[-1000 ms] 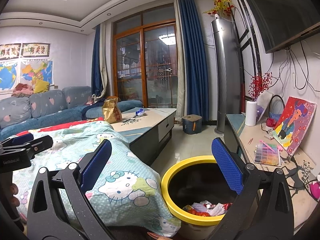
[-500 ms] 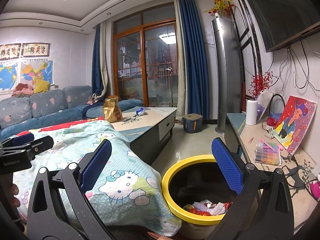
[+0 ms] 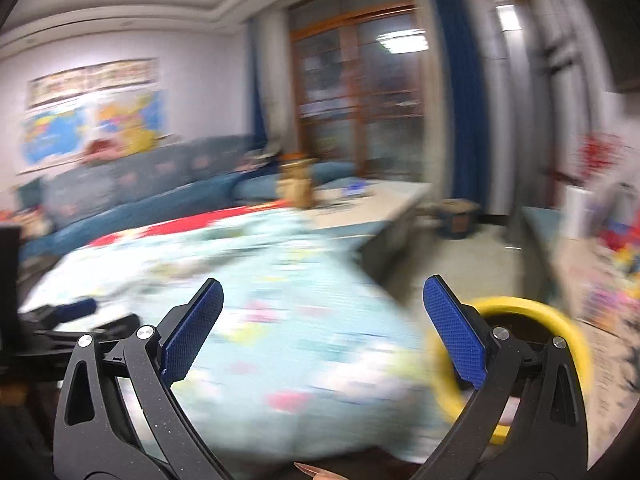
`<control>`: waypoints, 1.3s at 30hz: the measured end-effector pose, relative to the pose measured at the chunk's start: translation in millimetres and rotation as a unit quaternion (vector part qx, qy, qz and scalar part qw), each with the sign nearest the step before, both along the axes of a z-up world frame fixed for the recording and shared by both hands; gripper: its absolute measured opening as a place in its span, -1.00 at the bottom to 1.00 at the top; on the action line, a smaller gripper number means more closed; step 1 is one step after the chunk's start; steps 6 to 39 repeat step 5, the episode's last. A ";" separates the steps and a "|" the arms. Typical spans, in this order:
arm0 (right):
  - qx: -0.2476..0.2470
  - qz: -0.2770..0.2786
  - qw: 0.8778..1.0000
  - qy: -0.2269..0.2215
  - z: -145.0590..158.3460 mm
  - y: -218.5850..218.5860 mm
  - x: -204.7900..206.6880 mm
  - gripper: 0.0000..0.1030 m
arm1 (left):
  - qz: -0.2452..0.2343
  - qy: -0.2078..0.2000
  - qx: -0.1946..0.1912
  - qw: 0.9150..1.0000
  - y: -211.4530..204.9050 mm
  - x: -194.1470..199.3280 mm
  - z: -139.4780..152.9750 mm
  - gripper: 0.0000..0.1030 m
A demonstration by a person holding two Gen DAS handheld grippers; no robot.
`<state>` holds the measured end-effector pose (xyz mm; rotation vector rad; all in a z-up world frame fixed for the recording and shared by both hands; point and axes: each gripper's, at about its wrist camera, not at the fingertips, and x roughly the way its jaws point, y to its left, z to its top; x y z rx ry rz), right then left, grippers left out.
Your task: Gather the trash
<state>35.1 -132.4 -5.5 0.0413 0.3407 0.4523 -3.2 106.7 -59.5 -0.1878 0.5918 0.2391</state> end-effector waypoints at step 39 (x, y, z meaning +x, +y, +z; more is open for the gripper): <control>-0.064 0.212 0.972 0.081 5.4 176.0 9.3 0.79 | 0.247 0.066 0.024 0.967 165.0 -44.3 -12.6 0.88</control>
